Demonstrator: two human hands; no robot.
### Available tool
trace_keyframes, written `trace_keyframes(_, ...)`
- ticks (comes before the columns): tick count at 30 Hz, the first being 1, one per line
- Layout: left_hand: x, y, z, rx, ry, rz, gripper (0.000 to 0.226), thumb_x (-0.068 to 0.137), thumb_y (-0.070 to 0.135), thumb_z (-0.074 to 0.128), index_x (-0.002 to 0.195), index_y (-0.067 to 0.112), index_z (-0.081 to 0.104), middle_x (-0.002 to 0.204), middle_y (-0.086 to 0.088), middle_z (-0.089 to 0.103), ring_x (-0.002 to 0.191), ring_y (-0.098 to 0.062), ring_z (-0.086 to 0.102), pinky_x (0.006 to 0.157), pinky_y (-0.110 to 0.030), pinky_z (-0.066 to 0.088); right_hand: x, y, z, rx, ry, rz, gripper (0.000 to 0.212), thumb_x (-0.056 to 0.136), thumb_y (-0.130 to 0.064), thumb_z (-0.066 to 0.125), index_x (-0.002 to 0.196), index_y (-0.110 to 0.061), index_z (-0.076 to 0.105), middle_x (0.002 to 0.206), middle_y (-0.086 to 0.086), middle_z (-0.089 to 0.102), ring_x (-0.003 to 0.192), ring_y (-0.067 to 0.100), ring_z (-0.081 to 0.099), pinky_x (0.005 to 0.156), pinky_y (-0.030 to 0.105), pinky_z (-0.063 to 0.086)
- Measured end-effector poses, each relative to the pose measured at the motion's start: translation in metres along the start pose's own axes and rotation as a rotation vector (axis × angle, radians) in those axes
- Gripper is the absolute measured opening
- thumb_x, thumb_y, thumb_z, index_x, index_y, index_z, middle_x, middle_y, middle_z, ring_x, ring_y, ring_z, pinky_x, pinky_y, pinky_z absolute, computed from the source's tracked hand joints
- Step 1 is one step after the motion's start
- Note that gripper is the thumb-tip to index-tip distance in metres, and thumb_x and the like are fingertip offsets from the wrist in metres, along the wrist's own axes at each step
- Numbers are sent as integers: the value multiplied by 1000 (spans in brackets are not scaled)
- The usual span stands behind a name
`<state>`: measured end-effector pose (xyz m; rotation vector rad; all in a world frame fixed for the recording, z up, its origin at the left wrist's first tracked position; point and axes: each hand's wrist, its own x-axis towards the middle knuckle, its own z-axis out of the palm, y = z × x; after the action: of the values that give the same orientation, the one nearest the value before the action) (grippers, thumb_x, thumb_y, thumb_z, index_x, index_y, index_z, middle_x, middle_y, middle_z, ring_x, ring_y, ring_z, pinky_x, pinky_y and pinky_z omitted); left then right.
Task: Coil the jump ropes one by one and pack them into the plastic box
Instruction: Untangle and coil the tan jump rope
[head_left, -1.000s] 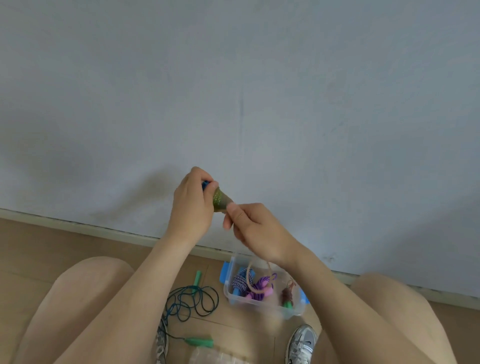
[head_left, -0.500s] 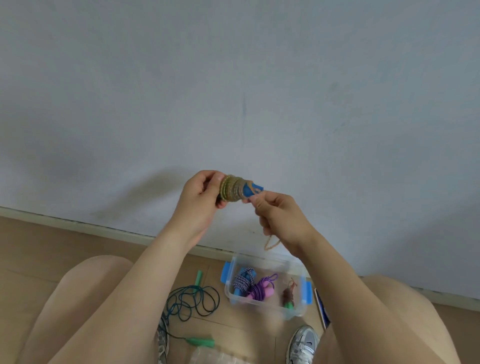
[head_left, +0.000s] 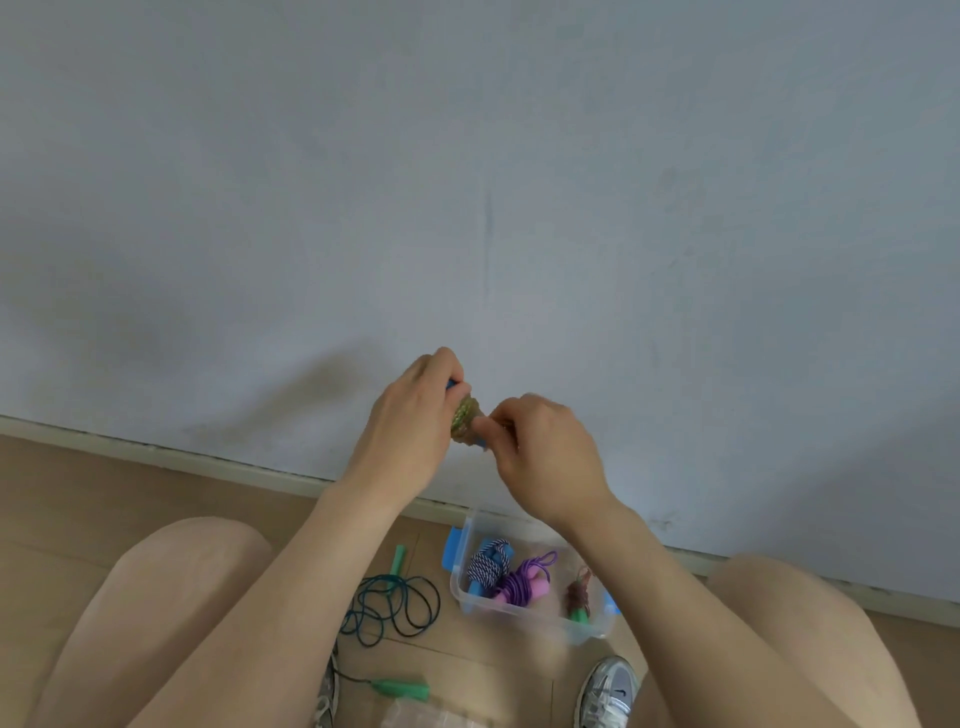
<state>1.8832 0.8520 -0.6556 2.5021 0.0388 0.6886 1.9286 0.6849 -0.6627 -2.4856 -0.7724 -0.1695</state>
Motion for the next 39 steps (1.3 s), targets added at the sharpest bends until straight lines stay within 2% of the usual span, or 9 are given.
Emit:
trace_keyframes(4,2,-2,0,-199,-31,-92,8,109,23,53,103,17,56,92,4,63,81,-8,60,67,-15,42,4,6,3,224,90,67,39,107,-42,55,73,-25,62,83,-2,62,87,16,58,75,30,43)
trace_keyframes(9,3,-1,-3,-388,-73,-200,9,107,30,58,104,21,55,104,2,66,79,-16,72,70,-26,57,4,-2,-7,788,-43,314,41,110,-39,51,95,-3,60,89,13,74,73,28,78,72,55,64)
trace_keyframes(14,2,3,-21,-694,-333,-454,36,96,31,76,95,5,51,89,-17,74,70,-29,77,70,-47,65,1,-1,-15,460,22,65,35,109,-35,55,85,-10,57,69,4,71,64,22,69,68,47,57)
trace_keyframes(19,0,9,-35,-668,-505,-414,19,96,26,72,115,22,71,83,-14,67,60,-26,67,62,-38,59,-5,-6,-20,528,-92,-34,31,109,-35,56,85,-16,59,70,3,71,65,22,66,66,45,57)
trace_keyframes(22,-2,12,-38,-617,-578,-331,13,96,22,72,105,27,79,86,-18,67,60,-24,65,63,-34,58,-7,-4,-24,514,-127,-47,31,108,-34,57,86,-13,62,71,4,71,63,16,69,63,40,57)
trace_keyframes(27,-2,9,-34,-555,-562,-294,9,91,25,79,99,28,75,94,-6,69,62,-25,68,66,-37,62,-10,-1,-28,514,-163,-33,26,107,-36,61,90,-16,66,79,-2,71,63,16,75,53,22,50)
trace_keyframes(31,-5,7,-28,-485,-588,-249,19,86,36,86,96,30,71,89,7,70,70,-26,75,74,-44,66,-11,-1,-33,496,-195,-16,28,105,-40,64,88,-19,72,72,-2,73,62,15,76,57,35,59)
trace_keyframes(35,-4,7,-20,-428,-464,-195,28,79,39,92,97,32,72,89,14,75,82,-10,74,81,-41,63,-7,-2,-37,535,-80,142,27,90,-44,83,81,-18,81,70,1,77,62,18,75,62,48,63)
trace_keyframes(39,-3,10,-17,-399,-379,-214,36,74,40,94,90,30,65,91,11,78,82,-9,73,77,-36,57,-3,-3,-39,587,76,236,24,74,-41,95,71,-22,81,69,-6,76,57,2,64,59,23,55)
